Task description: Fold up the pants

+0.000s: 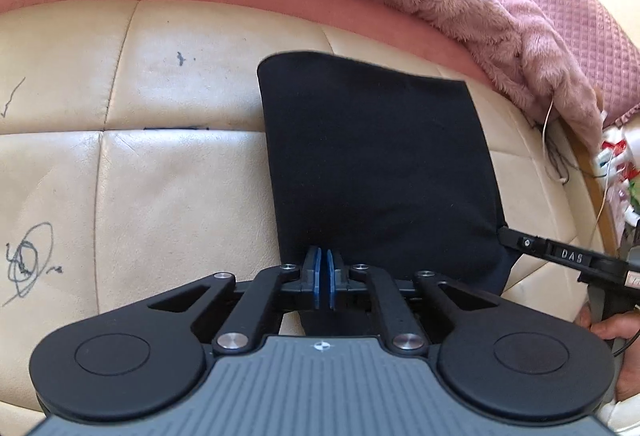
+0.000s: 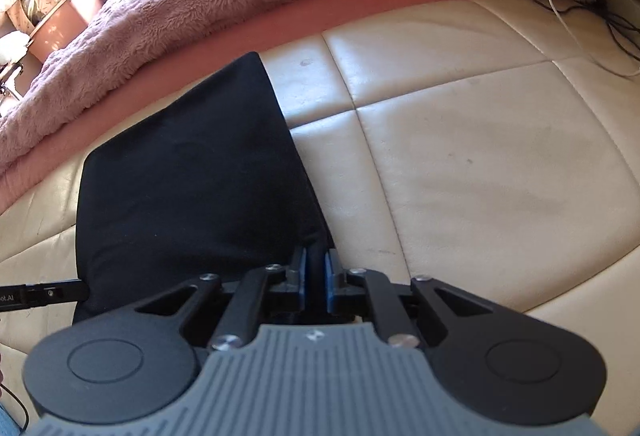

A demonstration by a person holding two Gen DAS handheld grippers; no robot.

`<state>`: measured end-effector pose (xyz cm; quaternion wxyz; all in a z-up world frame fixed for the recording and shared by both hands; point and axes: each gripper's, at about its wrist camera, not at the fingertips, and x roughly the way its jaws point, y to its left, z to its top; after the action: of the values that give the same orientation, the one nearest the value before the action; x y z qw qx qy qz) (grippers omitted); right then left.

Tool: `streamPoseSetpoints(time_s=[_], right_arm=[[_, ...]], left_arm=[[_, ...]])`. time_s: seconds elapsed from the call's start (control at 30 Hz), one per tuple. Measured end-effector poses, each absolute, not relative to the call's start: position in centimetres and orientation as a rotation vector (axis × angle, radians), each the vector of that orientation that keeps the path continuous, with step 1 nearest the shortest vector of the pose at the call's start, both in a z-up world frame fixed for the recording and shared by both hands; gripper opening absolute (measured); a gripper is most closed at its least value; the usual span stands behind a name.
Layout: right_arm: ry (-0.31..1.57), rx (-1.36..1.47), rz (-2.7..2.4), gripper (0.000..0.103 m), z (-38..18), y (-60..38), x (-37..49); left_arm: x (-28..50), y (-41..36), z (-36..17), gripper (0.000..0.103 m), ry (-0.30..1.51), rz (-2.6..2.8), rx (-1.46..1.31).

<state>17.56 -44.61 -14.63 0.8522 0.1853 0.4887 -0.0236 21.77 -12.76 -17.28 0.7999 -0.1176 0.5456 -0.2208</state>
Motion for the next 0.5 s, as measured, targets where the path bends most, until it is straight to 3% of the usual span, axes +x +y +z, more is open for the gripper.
streamPoseSetpoints(time_s=[0.07,0.1,0.17,0.27,0.4,0.5], right_arm=[[1.033,0.374,-0.033,0.011,-13.8,-44.8,17.5],[1.024,0.366,-0.029,0.02,-13.3,-44.8,17.5],[0.975,0.354,-0.025,0.025,-11.8,-45.2,17.5],[0.892,0.351,0.016,0.024,-9.9,-45.1,18.6],[0.85,0.275,0.062,0.008,-9.9,-43.6,22.0],[0.885,0.251,0.068,0.007,-12.0,-43.0,24.9]], left_arm=[[22.1,-12.2,-16.2,0.012,1.13,-0.479,-0.28],[22.4,-12.0,-15.5,0.012,1.1,-0.487,-0.29],[23.3,-11.9,-14.6,0.012,1.057,-0.493,-0.307],[25.3,-12.8,-14.1,0.012,1.016,-0.469,-0.288],[27.8,-14.1,-14.7,0.012,1.001,-0.442,-0.281],[29.2,-14.4,-15.8,0.01,1.025,-0.413,-0.28]])
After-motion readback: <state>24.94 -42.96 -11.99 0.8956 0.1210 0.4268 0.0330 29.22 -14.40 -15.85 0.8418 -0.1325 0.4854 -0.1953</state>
